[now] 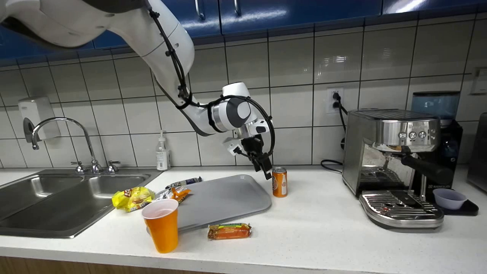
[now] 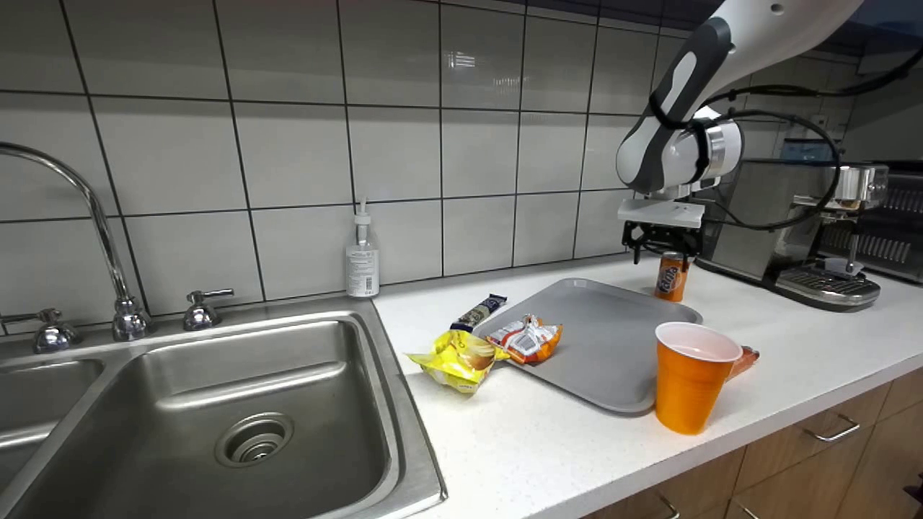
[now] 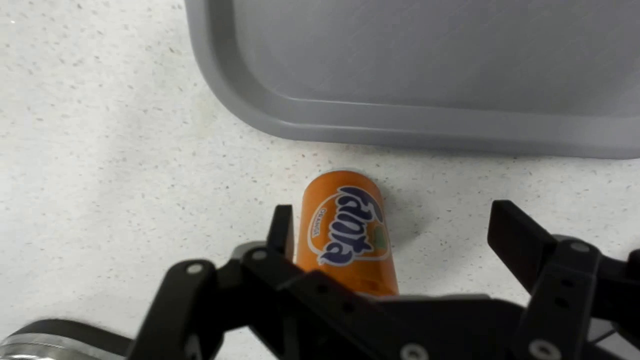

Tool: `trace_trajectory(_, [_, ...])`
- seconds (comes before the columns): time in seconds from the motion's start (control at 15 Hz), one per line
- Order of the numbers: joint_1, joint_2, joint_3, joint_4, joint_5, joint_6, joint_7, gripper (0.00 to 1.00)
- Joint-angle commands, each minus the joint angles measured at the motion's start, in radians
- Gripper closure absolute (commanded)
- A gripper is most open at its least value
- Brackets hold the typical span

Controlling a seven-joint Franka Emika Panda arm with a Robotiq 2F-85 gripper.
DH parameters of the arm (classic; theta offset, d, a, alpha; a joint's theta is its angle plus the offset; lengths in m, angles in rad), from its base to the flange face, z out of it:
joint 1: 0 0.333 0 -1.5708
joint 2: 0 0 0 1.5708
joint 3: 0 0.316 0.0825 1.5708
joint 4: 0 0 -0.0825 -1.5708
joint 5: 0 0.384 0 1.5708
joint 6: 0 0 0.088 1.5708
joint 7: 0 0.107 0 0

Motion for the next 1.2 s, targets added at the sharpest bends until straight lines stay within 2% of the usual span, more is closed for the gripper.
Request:
trace_trajectory(0.0, [-0.02, -0.022, 0.003, 0.004, 0.007, -0.05, 0.019, 0.0])
trace_trajectory(1.13, [-0.116, 0.052, 0.033, 0.163, 0.034, -0.159, 0.005, 0.0])
